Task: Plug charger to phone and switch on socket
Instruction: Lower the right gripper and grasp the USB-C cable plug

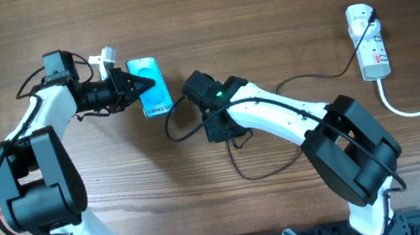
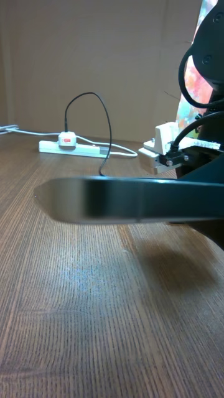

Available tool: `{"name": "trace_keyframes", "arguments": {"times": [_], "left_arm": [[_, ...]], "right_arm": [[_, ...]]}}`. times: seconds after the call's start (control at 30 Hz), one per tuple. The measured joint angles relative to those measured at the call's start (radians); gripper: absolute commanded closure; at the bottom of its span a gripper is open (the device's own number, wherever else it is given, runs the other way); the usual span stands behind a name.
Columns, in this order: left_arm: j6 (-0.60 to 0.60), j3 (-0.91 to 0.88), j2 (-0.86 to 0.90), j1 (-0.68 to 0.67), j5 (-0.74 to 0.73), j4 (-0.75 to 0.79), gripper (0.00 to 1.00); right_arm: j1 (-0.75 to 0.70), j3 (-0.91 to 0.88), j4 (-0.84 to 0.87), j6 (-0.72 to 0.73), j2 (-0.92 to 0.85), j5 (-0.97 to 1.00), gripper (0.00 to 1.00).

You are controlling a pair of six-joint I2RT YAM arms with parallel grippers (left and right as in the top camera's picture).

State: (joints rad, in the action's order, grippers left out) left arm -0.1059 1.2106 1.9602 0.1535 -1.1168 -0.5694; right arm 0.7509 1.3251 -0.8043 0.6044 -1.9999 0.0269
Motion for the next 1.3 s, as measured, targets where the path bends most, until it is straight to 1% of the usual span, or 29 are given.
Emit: {"name": "trace_keyframes", "arguments": {"times": [0.13, 0.2, 0.27, 0.3, 0.63, 0.7, 0.77, 0.87, 0.9, 1.0, 1.07, 1.13, 1.2, 1.3], "left_arm": [[0.000, 0.000, 0.000, 0.000, 0.000, -0.003, 0.96], [0.000, 0.000, 0.000, 0.000, 0.000, -0.003, 0.96], [0.000, 0.000, 0.000, 0.000, 0.000, -0.003, 0.96], [0.000, 0.000, 0.000, 0.000, 0.000, -0.003, 0.96], [0.000, 0.000, 0.000, 0.000, 0.000, -0.006, 0.96], [0.000, 0.000, 0.000, 0.000, 0.000, -0.006, 0.96], [0.019, 0.000, 0.000, 0.000, -0.012, -0.007, 0.96], [0.052, 0.000, 0.000, 0.000, -0.053, -0.010, 0.96], [0.059, 0.000, 0.000, 0.000, -0.063, -0.010, 0.96], [0.072, 0.000, 0.000, 0.000, -0.083, -0.010, 0.96], [0.076, 0.000, 0.000, 0.000, -0.090, -0.011, 0.96], [0.077, 0.000, 0.000, 0.000, -0.095, -0.014, 0.96], [0.079, 0.000, 0.000, 0.000, -0.106, -0.014, 0.96], [0.079, 0.000, 0.000, 0.000, -0.129, -0.014, 0.96]], "right_arm": [[0.000, 0.000, -0.015, 0.046, -0.013, 0.000, 0.80], [0.000, 0.004, -0.018, 0.054, -0.022, 0.003, 0.83], [0.000, 0.008, -0.018, 0.065, -0.026, 0.006, 0.93], [0.000, 0.009, -0.016, 0.073, -0.026, 0.007, 0.96], [-0.002, 0.011, -0.004, 0.080, -0.027, -0.001, 0.96], [-0.015, 0.011, 0.022, 0.009, -0.026, -0.061, 0.96], [-0.031, 0.010, 0.047, -0.098, -0.019, -0.171, 0.96], [-0.046, 0.008, 0.051, -0.257, 0.037, -0.381, 0.96], [-0.046, 0.008, 0.050, -0.333, 0.076, -0.488, 0.96], [-0.029, 0.007, 0.080, -0.473, 0.113, -0.691, 0.96], [-0.020, -0.003, 0.124, -0.498, 0.113, -0.742, 0.96], [-0.019, -0.025, 0.212, -0.483, 0.113, -0.775, 0.96], [-0.019, -0.058, 0.307, -0.420, 0.113, -0.796, 0.96], [-0.019, -0.076, 0.367, -0.353, 0.113, -0.806, 0.96]]}}
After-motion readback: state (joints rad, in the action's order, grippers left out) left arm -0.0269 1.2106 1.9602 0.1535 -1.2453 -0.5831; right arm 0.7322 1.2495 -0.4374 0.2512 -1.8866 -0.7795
